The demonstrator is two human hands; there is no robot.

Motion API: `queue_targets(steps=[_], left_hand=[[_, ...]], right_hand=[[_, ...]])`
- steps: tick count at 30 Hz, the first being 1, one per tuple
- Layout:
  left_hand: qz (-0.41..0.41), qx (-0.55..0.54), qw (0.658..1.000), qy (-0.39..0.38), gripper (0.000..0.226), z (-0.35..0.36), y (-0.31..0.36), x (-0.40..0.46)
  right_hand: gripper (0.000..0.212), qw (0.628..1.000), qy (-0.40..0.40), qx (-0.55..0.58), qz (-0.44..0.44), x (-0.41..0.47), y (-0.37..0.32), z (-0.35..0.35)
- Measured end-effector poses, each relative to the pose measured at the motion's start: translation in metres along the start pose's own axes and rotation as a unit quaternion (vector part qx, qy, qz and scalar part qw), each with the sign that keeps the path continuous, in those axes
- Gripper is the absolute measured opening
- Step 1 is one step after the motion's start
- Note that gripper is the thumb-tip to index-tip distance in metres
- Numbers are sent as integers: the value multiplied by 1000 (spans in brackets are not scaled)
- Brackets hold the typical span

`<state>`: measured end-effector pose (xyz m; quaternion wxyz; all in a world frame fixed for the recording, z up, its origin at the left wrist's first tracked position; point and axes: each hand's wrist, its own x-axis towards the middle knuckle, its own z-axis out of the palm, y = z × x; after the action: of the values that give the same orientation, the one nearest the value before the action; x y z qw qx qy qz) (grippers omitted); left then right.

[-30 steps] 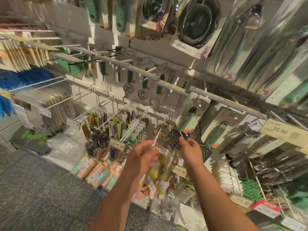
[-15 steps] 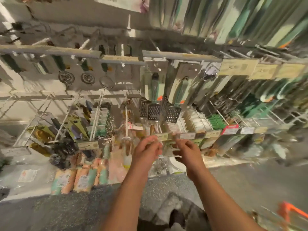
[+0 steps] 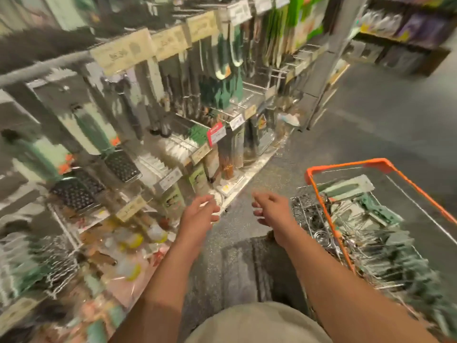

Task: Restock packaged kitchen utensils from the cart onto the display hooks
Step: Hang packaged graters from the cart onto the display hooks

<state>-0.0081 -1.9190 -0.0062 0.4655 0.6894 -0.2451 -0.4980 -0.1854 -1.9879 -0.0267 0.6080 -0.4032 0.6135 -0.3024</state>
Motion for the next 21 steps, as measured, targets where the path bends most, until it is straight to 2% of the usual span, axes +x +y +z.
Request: queue_targets(steps=[5, 10, 14, 16, 18, 21], left_hand=[[-14, 62, 996, -69, 6, 100, 1, 16], [-13, 140, 976, -168, 18, 221, -11, 32], [-16, 174, 958, -227, 6, 307, -25, 32], [0, 233, 937, -262, 14, 342, -38, 30], [-1, 293, 910, -294, 13, 366, -53, 29], [4, 366, 873, -322, 16, 389, -66, 33]], right_hand=[[14, 992, 84, 86, 37, 20, 19, -90], [21, 976, 170, 116, 74, 28, 41, -173], [27, 955, 249, 129, 102, 27, 76, -242], [28, 935, 284, 158, 141, 24, 99, -272], [29, 911, 313, 199, 180, 22, 124, -293], [18, 884, 338, 244, 210, 12, 139, -303]])
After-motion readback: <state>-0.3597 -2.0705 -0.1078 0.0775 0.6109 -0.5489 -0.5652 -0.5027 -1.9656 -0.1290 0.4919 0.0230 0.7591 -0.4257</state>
